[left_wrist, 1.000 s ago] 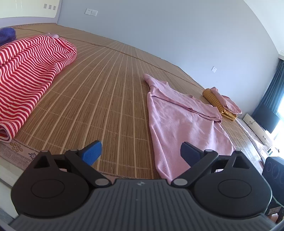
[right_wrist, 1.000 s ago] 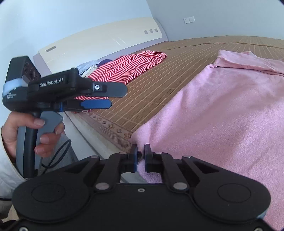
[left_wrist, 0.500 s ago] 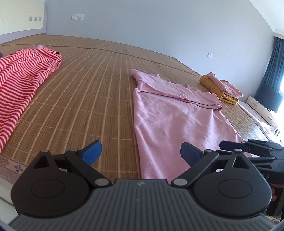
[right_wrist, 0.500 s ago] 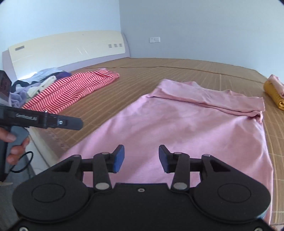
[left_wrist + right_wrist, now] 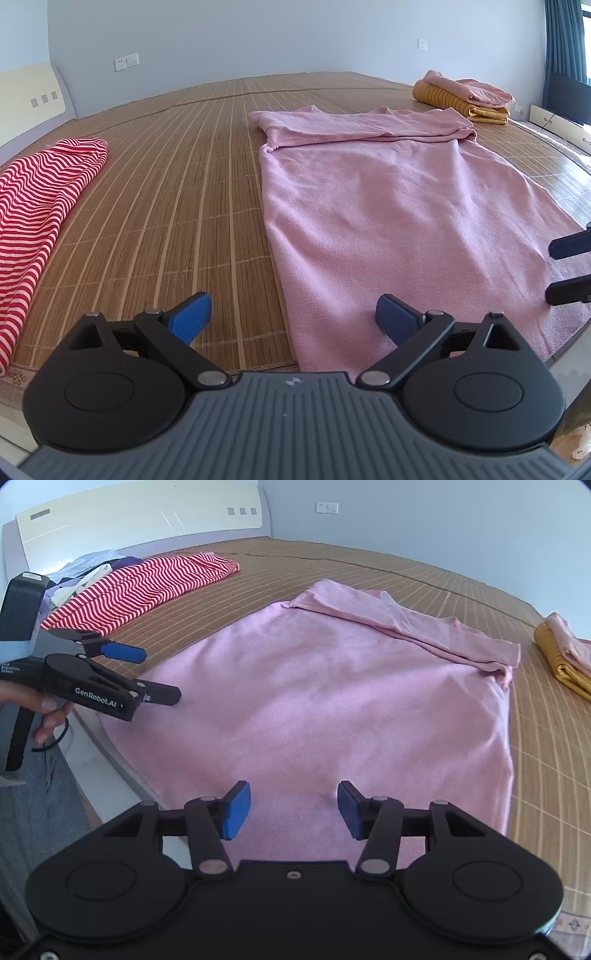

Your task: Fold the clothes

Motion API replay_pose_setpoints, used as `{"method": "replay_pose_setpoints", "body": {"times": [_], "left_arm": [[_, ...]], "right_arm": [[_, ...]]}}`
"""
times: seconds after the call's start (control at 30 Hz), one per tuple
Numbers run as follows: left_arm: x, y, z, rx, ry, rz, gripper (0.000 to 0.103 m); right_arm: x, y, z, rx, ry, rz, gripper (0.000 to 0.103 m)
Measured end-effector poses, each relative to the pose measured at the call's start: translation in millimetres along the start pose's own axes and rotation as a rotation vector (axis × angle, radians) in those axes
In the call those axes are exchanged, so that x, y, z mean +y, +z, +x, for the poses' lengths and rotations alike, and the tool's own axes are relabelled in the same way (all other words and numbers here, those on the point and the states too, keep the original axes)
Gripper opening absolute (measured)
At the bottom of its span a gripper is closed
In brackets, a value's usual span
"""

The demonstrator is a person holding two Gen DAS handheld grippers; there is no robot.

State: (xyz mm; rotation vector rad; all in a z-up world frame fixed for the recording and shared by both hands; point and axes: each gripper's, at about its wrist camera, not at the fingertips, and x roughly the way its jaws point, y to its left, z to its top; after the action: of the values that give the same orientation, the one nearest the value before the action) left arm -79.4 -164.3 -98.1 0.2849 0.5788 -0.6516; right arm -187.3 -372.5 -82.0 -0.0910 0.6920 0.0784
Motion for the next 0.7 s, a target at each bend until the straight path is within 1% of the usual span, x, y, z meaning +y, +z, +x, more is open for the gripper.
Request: {"method": "replay_pose_setpoints", "body": {"times": [0.07,0.13,0.17,0.23,0.3,0.33,0.37,0.43,0.47,0.5,0.57,0.63,0.7], "left_arm": [[3.6,-0.5,-4.6,0.000,0.018,0.015,0.098],[6.3,0.4,-10.1,-0.005,0.012,0.019,0.098],[8.1,1.1,-16.1,-0.020,-0.013,0.015,0.098],[8.0,2.6,-28.0,-0.053,-0.075,0.012,0.098],[3.2,4.0,-39.8,-0.073,-0.155,0.044,0.098],[-0.7,4.6,-45.3,-0.076,-0.197,0.071,0.098],[-8.5,3.6,-51.8,-0.086,-0.221,0.119,0.098],[-22.5,0.3,-60.3,-0.092,-0.235,0.206,0.098],[-28.1,-1.7,-62.4,-0.091,-0.245,0.238,0.098],[-33.7,-3.6,-64.5,-0.089,-0.255,0.270,0.098],[-40.9,-6.3,-66.4,-0.089,-0.282,0.299,0.098],[-45.1,-7.4,-65.8,-0.088,-0.300,0.299,0.098],[-48.3,-7.9,-64.2,-0.079,-0.315,0.299,0.098]], "right_arm": [[6.5,-9.6,-16.1,-0.011,-0.016,-0.081,0.060],[18.9,-20.2,-28.4,-0.011,0.000,-0.178,0.063],[25.9,-24.8,-31.5,-0.006,-0.002,-0.230,0.064],[34.1,-32.0,-29.3,0.027,-0.029,-0.291,0.064],[39.8,-38.0,-23.7,0.064,-0.072,-0.339,0.063],[40.7,-39.2,-21.7,0.072,-0.089,-0.349,0.060],[41.0,-39.7,-20.7,0.083,-0.096,-0.356,0.050],[37.4,-38.0,-22.7,0.082,-0.092,-0.342,0.038],[32.8,-35.7,-24.3,0.081,-0.075,-0.317,0.031],[28.1,-33.4,-26.0,0.079,-0.058,-0.292,0.031],[21.5,-29.6,-27.5,0.073,-0.035,-0.258,0.032],[21.7,-27.7,-26.3,0.062,-0.037,-0.259,0.032],[21.7,-25.5,-25.2,0.051,-0.039,-0.257,0.028]]}}
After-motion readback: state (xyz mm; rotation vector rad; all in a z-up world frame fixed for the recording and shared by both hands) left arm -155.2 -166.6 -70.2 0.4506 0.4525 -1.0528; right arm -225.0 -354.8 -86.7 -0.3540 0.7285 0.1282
